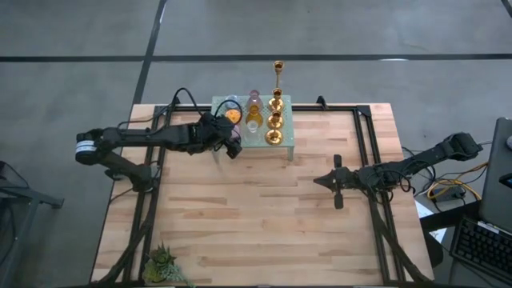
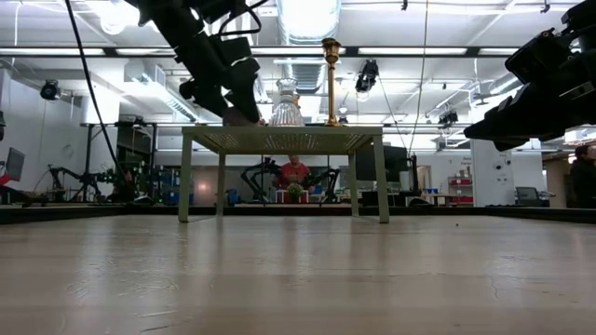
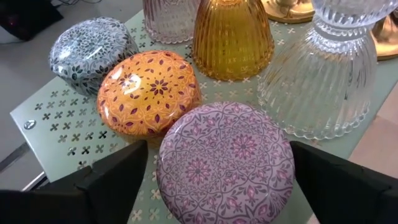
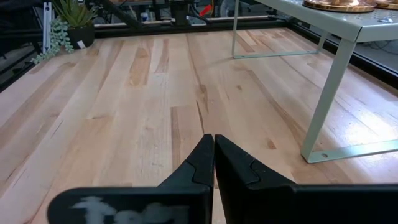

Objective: Pick & Place candle stick holders
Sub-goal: Put the pink patterned scented candle on the shelf aligned with the pink patterned scented candle, then return to Home Position

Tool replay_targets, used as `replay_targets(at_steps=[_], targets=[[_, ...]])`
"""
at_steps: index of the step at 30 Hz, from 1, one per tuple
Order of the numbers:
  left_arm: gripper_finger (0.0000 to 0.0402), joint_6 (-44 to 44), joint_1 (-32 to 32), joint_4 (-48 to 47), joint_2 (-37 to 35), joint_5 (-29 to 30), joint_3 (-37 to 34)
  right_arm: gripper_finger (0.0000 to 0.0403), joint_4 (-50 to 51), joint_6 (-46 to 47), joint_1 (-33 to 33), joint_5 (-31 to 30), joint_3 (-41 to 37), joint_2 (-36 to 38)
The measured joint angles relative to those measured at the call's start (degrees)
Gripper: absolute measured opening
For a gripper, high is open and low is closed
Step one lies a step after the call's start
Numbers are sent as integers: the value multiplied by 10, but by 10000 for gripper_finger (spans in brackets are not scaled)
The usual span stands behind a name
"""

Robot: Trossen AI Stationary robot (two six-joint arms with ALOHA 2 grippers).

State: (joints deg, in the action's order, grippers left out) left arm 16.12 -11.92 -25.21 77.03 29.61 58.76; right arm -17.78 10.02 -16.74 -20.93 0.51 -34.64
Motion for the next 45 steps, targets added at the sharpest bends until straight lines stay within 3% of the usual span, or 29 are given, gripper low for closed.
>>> replay_targets(at_steps=[17, 37, 42, 45], targets=[[390, -27, 0, 2, -14, 4, 14, 8, 0, 0, 0, 0, 0, 0], [390, 35, 4, -33, -134, -6, 12, 8, 0, 0, 0, 0, 0, 0], [382, 37, 4, -48, -149, -44, 9, 8, 0, 0, 0, 0, 0, 0], [354, 37, 8, -47, -153, -74, 9, 8, 0, 0, 0, 0, 0, 0]])
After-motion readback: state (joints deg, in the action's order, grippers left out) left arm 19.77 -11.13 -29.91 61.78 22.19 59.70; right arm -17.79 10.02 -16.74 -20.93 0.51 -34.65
